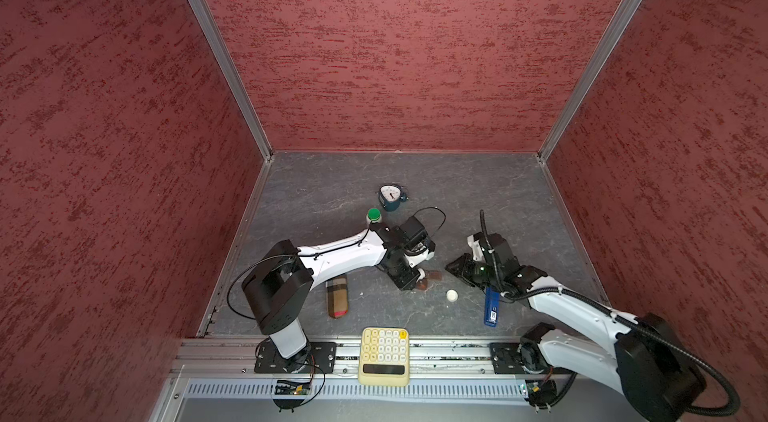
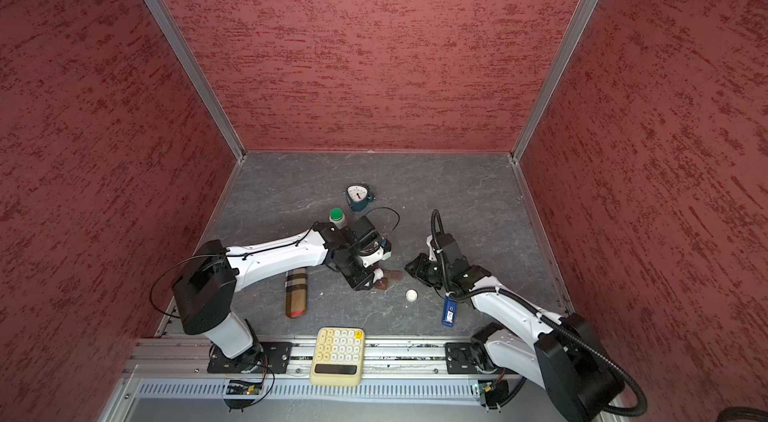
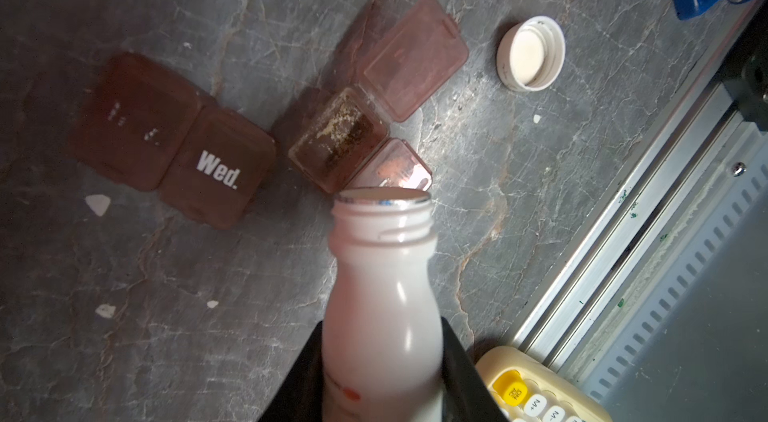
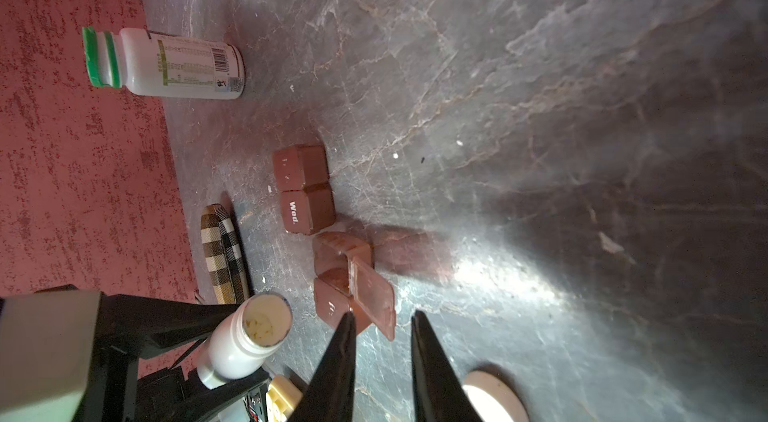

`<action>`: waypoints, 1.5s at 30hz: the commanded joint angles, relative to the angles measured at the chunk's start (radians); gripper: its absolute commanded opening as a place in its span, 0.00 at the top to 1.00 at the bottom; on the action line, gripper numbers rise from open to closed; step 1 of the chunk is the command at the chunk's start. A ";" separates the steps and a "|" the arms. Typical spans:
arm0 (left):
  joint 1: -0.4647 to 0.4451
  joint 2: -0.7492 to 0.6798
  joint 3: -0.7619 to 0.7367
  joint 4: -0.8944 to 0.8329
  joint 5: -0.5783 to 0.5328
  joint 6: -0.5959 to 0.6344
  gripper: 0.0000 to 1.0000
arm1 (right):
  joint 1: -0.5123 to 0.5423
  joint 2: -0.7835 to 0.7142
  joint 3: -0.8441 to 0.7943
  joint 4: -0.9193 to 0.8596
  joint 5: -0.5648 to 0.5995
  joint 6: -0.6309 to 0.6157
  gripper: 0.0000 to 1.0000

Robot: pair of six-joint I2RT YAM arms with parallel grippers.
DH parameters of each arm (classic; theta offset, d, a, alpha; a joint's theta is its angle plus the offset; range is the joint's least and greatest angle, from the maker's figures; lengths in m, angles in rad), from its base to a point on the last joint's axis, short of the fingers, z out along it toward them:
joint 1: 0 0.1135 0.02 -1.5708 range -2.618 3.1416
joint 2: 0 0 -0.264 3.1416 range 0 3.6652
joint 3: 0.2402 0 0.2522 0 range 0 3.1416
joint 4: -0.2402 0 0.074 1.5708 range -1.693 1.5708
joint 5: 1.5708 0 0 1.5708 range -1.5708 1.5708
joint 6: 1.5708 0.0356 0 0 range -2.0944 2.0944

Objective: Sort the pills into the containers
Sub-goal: 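Tilt the bottle with the left gripper to pour pills into the open compartment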

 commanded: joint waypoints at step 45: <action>-0.011 0.203 0.252 -0.241 -0.083 0.161 1.00 | -0.017 -0.084 -0.033 -0.057 0.058 -0.025 0.74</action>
